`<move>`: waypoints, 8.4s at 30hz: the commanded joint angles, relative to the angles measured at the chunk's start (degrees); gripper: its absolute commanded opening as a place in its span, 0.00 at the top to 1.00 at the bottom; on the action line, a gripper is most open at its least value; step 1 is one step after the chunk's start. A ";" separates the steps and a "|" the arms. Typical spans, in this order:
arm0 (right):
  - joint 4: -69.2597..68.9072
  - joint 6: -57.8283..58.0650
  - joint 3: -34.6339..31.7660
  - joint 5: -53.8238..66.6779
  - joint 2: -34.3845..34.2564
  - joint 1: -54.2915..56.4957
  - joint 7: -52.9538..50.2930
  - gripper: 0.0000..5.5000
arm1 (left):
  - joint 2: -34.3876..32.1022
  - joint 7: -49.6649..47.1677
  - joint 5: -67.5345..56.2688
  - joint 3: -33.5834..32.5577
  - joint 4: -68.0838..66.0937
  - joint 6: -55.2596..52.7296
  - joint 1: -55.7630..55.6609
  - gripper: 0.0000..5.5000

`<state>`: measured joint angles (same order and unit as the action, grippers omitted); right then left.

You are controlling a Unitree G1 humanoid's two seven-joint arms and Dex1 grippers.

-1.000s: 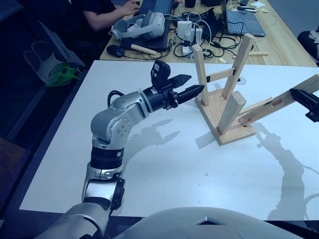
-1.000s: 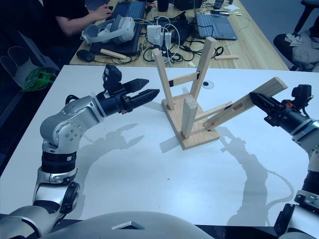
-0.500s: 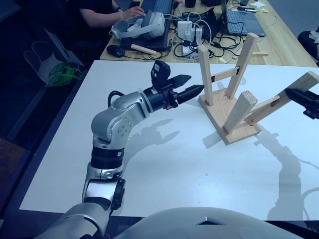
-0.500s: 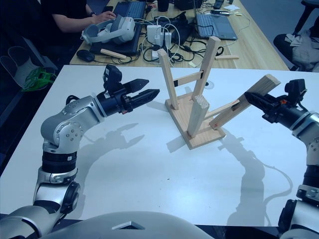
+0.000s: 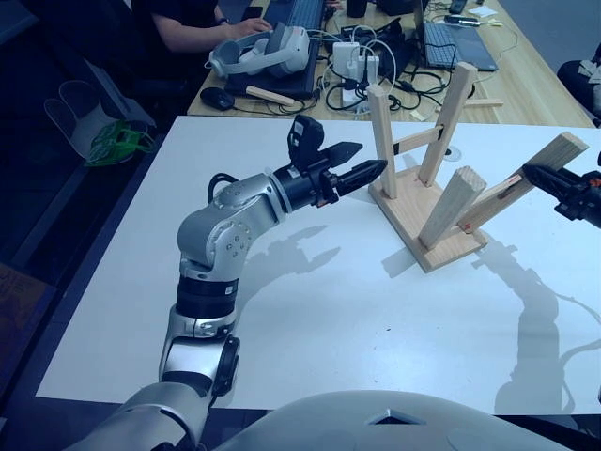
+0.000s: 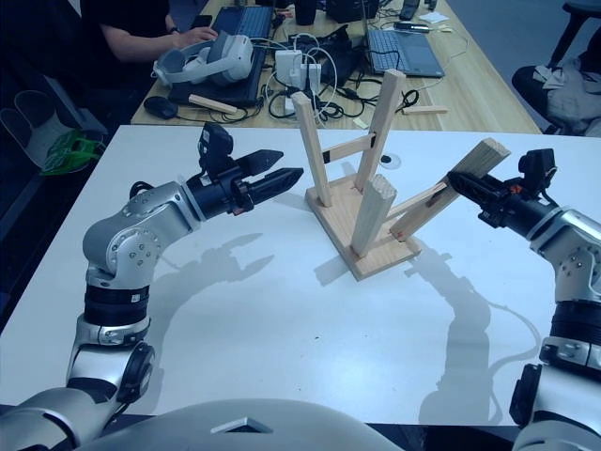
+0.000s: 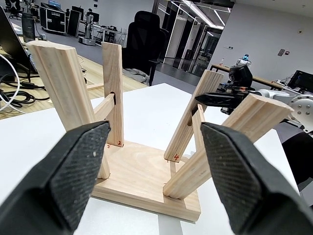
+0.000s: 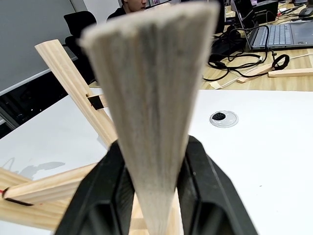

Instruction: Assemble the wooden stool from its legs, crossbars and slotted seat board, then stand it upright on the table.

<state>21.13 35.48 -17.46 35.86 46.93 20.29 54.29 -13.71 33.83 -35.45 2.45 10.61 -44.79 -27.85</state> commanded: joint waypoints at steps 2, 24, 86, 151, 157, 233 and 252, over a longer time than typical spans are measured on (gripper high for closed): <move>3.77 3.44 4.08 -2.72 0.78 1.74 3.07 0.82 | 0.26 -0.59 0.71 0.39 0.26 0.83 -0.26 0.37; 9.09 -10.35 10.53 -14.03 -0.98 3.04 1.67 0.55 | 0.46 -1.16 0.51 0.75 0.11 1.52 -0.03 0.37; -8.59 -13.95 4.91 -9.90 -8.43 2.38 -7.40 0.43 | 1.89 -2.48 1.60 0.99 -1.10 3.14 0.31 0.37; -21.50 -3.04 6.08 -7.40 -16.43 22.32 -22.72 0.43 | 4.86 -4.88 2.95 1.44 -2.39 4.64 0.55 0.37; -12.21 8.61 13.82 -13.08 -10.27 2.80 -19.06 0.43 | 5.92 -7.27 3.58 -0.27 -4.00 5.94 -1.24 0.37; -9.53 -6.71 19.26 -33.45 -16.30 9.49 -32.62 0.43 | 16.73 -30.38 10.93 -8.01 -9.66 20.44 -3.40 0.37; -14.43 0.46 27.43 -24.87 -22.91 10.26 -9.42 0.43 | 16.96 -34.71 12.62 -11.83 -10.86 25.40 -5.32 0.37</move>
<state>10.25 33.39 9.03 9.56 24.09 31.37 43.26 3.32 0.10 -23.94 -9.17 0.47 -19.91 -32.04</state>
